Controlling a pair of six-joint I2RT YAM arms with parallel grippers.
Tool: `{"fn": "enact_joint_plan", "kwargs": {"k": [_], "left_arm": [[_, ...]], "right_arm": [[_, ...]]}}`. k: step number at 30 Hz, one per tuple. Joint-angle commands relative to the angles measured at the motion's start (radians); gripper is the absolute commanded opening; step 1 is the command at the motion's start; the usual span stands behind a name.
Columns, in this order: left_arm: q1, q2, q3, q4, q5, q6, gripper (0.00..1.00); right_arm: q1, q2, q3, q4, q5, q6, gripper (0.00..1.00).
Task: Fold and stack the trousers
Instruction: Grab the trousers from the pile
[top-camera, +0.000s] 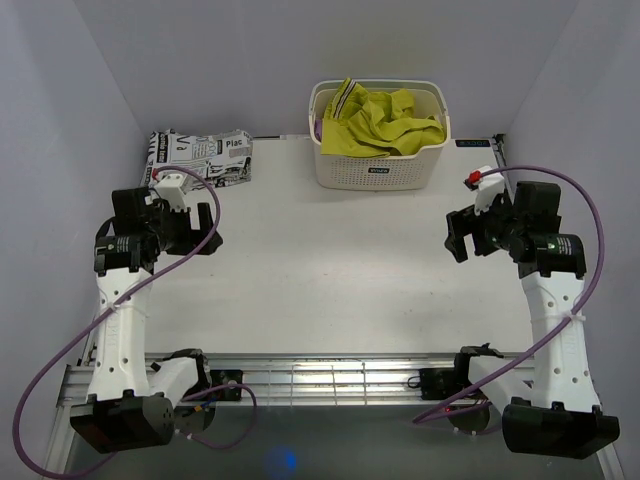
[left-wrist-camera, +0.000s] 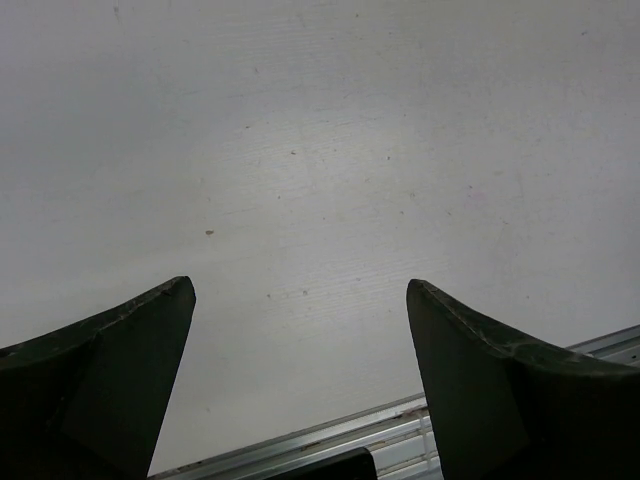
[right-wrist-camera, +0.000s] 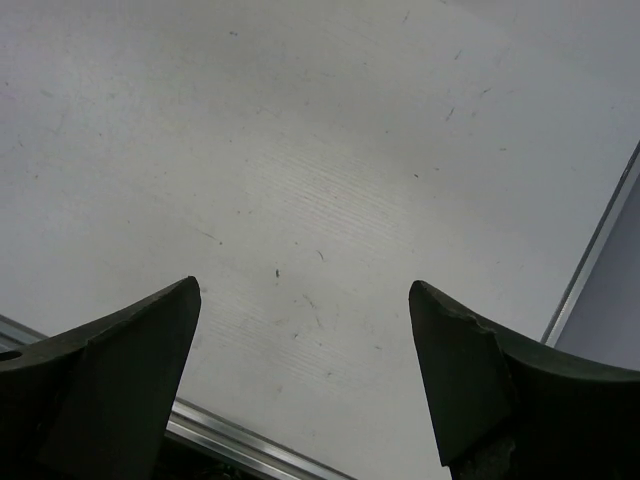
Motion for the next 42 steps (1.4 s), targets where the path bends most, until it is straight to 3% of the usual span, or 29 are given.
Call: {"fn": "enact_joint_plan", "kwargs": {"k": [1,6,13,24,31,42], "left_arm": [[-0.001,-0.049,0.008,0.028,0.008,-0.001,0.98],[-0.001,-0.037,0.029,0.003,0.061,0.008,0.98],[-0.001,-0.046,0.02,-0.001,0.118,0.011,0.98],[-0.001,-0.069,-0.02,-0.003,0.087,0.008,0.98],[0.001,-0.061,-0.053,0.006,0.086,0.005,0.98],[-0.001,-0.055,-0.077,0.034,0.092,-0.004,0.98]], "right_arm": [[0.003,0.027,0.095,0.106,-0.027,0.055,0.9],[0.003,0.167,0.233,0.169,-0.089,0.101,0.9],[0.018,0.436,0.464,0.393,-0.11,0.268,0.9],[0.156,0.882,0.879,0.571,0.053,0.436,0.9],[0.238,1.104,0.966,0.683,0.147,0.436,0.9],[0.313,1.324,1.074,0.806,0.267,0.353,0.9]]}}
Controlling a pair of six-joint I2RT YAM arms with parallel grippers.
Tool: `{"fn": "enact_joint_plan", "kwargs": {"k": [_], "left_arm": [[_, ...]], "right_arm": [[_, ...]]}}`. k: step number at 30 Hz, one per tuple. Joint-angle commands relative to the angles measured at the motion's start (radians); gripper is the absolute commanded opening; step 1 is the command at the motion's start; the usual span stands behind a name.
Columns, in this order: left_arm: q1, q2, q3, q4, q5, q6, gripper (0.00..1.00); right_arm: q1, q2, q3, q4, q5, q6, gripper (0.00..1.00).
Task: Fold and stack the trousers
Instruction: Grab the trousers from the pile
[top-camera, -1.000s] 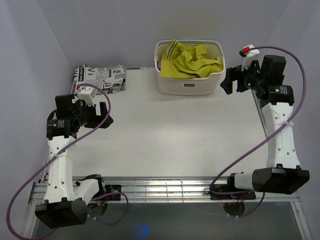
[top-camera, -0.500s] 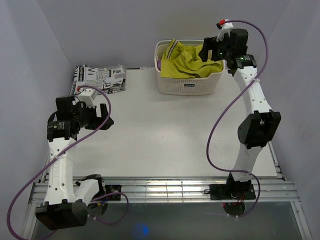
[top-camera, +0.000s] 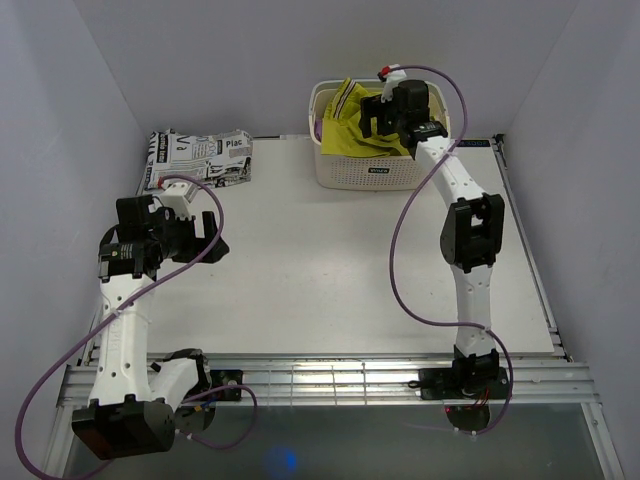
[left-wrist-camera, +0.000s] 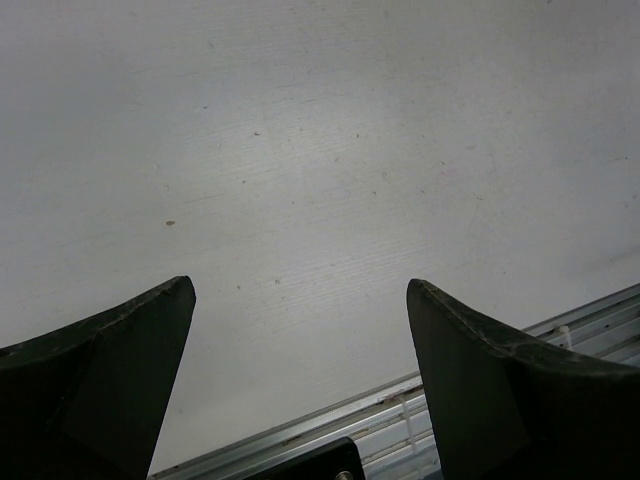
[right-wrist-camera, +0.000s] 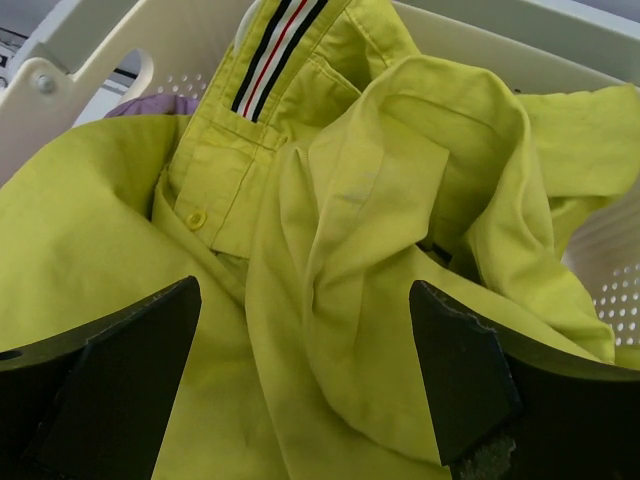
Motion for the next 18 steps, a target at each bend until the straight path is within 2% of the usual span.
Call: {"fn": "enact_joint_plan", "kwargs": {"k": [1,9,11,14,17,18], "left_arm": [[0.0,-0.012,-0.004,0.025,0.012,-0.006,0.98],[0.0,-0.004,-0.01,0.032,-0.007,-0.009,0.98],[0.0,-0.003,-0.013,0.035,-0.013,-0.011,0.98],[0.001,0.0,-0.013,0.037,-0.017,-0.012,0.98],[0.001,0.003,-0.013,0.038,-0.022,-0.012,0.98],[0.0,0.008,-0.016,0.038,-0.025,-0.014,0.98]], "right_arm": [[-0.003,0.043,0.075,0.126,0.083,-0.034,0.9],[0.011,0.146,0.084,0.221,0.107,-0.092,0.9],[0.018,0.172,0.082,0.264,0.155,-0.131,0.9],[0.023,0.204,0.087,0.287,0.169,-0.169,0.99],[0.026,0.218,0.096,0.304,0.189,-0.198,0.75],[0.026,0.218,0.105,0.311,0.196,-0.203,0.56]]}}
